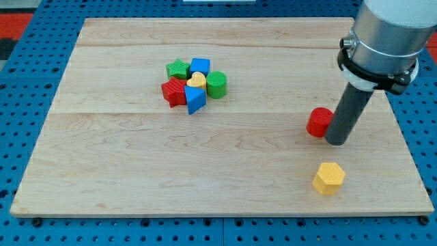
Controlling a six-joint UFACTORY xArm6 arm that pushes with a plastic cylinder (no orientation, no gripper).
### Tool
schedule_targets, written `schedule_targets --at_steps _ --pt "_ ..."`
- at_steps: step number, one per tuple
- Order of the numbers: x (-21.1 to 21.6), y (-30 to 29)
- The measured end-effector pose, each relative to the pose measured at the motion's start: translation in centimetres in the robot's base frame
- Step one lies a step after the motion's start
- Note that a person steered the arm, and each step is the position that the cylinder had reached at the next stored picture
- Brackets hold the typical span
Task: Push red circle towards center of the board
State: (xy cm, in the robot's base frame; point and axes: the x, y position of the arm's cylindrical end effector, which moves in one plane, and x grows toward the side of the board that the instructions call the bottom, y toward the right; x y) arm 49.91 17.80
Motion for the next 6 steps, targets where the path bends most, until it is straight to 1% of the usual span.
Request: schedule_targets --at_steps 1,2,3,4,5,6 --pt "0.0 -1.4" --pt "-1.4 3.6" --pt "-1.6 1.8" --pt "-2.5 -2.0" --pt "-3.8 -4.6" --pt "-6.6 -4.6"
